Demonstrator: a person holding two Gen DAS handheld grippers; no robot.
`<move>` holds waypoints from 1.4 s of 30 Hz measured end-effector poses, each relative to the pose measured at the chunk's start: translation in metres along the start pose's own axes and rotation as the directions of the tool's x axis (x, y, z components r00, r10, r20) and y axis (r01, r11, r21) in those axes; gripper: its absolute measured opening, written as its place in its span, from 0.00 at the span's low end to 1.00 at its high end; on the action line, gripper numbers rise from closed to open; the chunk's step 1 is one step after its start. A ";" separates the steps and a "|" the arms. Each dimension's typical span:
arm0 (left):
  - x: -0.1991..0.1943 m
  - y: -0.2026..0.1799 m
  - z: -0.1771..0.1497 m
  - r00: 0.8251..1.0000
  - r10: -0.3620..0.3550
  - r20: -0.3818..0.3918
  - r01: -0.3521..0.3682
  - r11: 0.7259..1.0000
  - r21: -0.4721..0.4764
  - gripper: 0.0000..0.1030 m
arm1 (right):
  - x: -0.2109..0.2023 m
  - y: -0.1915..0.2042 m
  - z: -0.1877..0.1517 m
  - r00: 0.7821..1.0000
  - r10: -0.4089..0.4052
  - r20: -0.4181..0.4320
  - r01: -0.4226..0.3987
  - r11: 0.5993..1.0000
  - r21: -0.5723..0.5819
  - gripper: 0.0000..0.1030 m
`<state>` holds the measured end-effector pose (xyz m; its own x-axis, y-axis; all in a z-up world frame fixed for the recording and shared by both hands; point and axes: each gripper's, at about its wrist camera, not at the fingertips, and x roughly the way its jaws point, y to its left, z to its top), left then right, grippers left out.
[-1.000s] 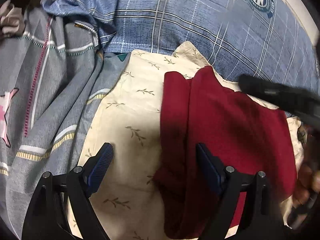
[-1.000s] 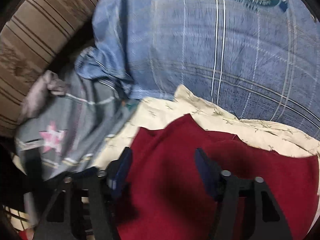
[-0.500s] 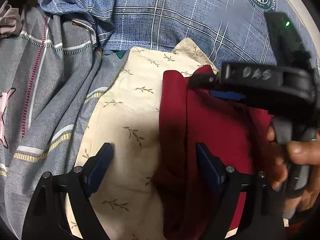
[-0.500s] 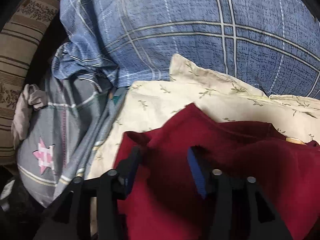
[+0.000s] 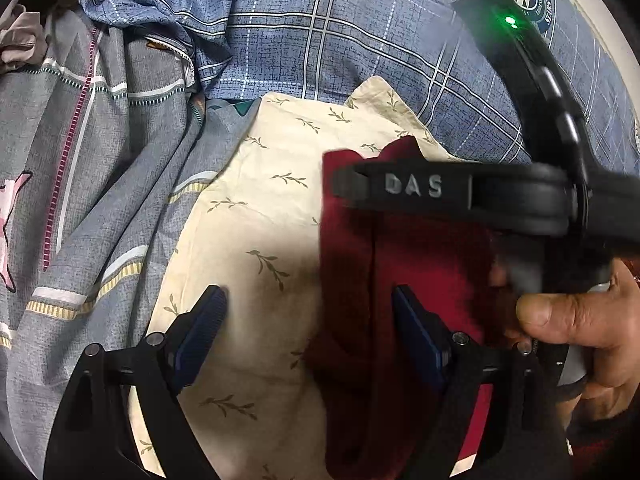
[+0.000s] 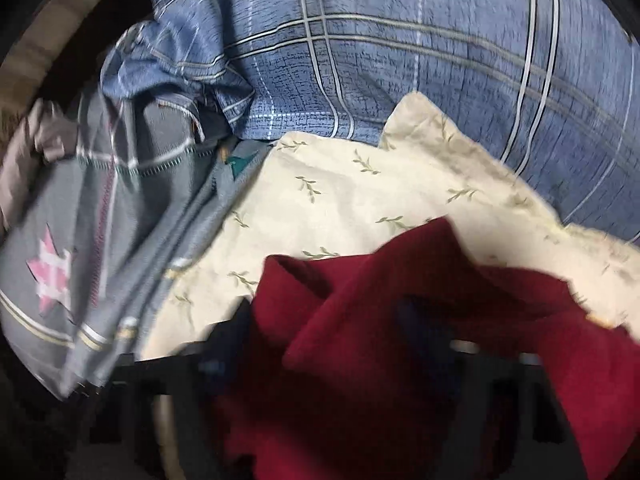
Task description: Fold small clothes
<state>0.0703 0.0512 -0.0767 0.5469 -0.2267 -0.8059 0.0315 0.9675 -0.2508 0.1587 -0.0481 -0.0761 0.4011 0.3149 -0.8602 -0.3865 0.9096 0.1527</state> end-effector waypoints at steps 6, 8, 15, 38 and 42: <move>0.005 -0.005 0.002 1.000 -0.021 -0.003 0.021 1.000 0.003 0.83 | -0.029 -0.022 -0.003 0.988 0.139 0.065 -0.144 0.986 0.082 0.17; 0.007 -0.007 0.002 1.000 -0.029 -0.004 0.029 1.000 0.006 0.83 | -0.030 -0.022 -0.004 0.988 0.139 0.068 -0.145 0.986 0.079 0.16; 0.011 -0.009 0.006 0.992 -0.123 -0.006 0.123 0.992 -0.015 0.51 | -0.032 -0.027 -0.007 0.981 0.186 0.053 -0.191 0.971 0.145 0.39; 0.000 -0.018 -0.005 0.981 -0.190 -0.024 0.191 0.981 0.042 0.77 | -0.059 -0.036 -0.013 0.974 0.178 0.142 -0.194 0.976 0.104 0.14; 0.007 -0.021 -0.005 0.978 -0.205 -0.043 0.207 0.977 0.046 0.65 | -0.059 -0.038 -0.010 0.975 0.187 0.123 -0.201 0.974 0.107 0.14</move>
<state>0.0693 0.0291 -0.0796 0.4920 -0.4251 -0.7598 0.1829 0.9037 -0.3871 0.1414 -0.1039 -0.0365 0.4205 0.5105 -0.7501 -0.3675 0.8517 0.3736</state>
